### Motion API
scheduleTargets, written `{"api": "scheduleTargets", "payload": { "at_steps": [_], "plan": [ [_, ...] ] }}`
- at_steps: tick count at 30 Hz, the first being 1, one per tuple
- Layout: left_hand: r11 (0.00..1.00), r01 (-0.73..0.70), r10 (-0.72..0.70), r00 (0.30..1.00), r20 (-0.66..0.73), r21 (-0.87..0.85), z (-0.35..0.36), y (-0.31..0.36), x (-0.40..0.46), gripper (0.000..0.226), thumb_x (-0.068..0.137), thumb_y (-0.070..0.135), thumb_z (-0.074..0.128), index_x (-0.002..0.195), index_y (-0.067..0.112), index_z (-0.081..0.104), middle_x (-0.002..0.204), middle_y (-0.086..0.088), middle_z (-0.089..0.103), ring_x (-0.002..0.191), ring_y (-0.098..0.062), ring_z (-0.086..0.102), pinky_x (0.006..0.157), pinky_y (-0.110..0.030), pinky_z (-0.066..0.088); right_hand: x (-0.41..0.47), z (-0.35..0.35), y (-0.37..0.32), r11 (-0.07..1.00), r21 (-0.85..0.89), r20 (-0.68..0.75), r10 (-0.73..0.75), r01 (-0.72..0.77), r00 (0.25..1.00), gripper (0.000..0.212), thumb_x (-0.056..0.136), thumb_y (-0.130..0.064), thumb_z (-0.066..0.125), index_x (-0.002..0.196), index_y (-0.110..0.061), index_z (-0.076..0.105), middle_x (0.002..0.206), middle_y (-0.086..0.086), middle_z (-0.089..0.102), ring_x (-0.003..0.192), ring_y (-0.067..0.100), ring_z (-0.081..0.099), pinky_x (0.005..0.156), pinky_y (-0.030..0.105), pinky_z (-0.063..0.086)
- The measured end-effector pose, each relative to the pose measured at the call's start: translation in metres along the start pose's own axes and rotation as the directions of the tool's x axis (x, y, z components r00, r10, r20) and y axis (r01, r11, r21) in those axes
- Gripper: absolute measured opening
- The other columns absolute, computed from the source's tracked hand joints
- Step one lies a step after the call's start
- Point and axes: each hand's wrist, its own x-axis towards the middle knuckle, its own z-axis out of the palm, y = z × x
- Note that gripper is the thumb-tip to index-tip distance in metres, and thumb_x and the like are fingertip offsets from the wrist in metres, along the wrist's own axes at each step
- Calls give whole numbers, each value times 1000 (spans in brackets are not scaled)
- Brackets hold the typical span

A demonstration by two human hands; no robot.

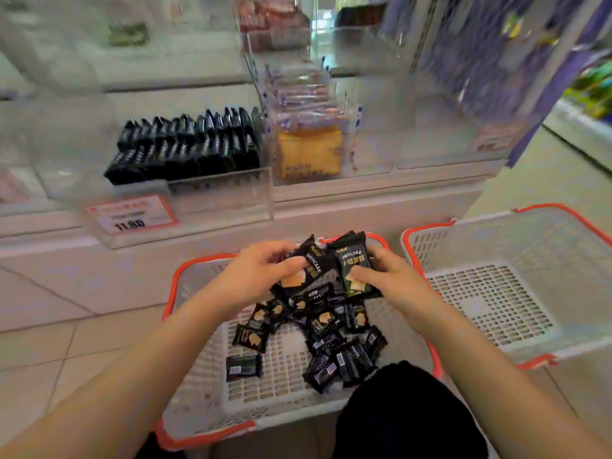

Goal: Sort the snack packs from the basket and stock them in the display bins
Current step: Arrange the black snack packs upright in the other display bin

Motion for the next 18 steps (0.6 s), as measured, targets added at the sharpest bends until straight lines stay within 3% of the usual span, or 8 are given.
{"api": "scheduleTargets", "payload": {
  "at_steps": [5, 8, 11, 14, 16, 18],
  "plan": [
    [987, -93, 81, 992, -97, -128, -14, 46, -27, 20, 96, 24, 45, 94, 11, 60, 75, 1, 63, 61, -2, 58, 55, -16, 47, -17, 32, -51, 992, 43, -23, -117, 118, 993, 25, 87, -10, 60, 107, -24, 57, 94, -5, 70, 86, 8, 65, 74, 24, 49],
    [993, -118, 115, 971, -208, 0, -17, 50, -33, 22, 97, 35, 41, 99, 17, 53, 89, 1, 61, 81, -11, 56, 78, -31, 46, -23, 61, -76, 979, 79, -13, -190, 190, 982, 23, 88, -14, 57, 104, -30, 55, 96, -9, 68, 88, 4, 63, 69, 20, 46],
    [989, -142, 124, 943, -309, -37, -23, 54, -35, 18, 95, 40, 40, 107, 29, 47, 94, 10, 58, 88, -10, 56, 86, -37, 45, -27, 84, -98, 966, 91, -34, -241, 243, 970, 21, 91, -17, 52, 107, -31, 50, 101, -8, 65, 83, -4, 60, 63, 13, 44],
    [978, -203, 179, 922, -344, -35, -29, 60, -36, 24, 97, 36, 37, 118, 29, 45, 92, 13, 55, 85, -3, 52, 84, -28, 44, -28, 100, -114, 957, 110, -47, -266, 270, 963, 19, 97, -22, 43, 114, -29, 48, 105, -5, 64, 81, -5, 57, 65, 14, 43],
    [966, -256, 228, 904, -362, -32, -36, 64, -36, 20, 99, 31, 34, 111, 30, 50, 90, 12, 55, 81, 4, 51, 79, -14, 42, -27, 110, -123, 943, 143, -12, -303, 302, 953, 13, 99, -33, 37, 112, -37, 40, 100, -30, 51, 69, -26, 48, 59, 0, 39],
    [961, -265, 222, 907, -358, -75, -46, 68, -36, 27, 99, 32, 32, 122, 32, 48, 103, 14, 59, 91, 12, 51, 89, -16, 41, -28, 125, -136, 936, 127, 60, -337, 327, 940, 12, 98, -40, 36, 106, -46, 28, 93, -40, 35, 65, -38, 38, 59, -8, 34]
  ]
}}
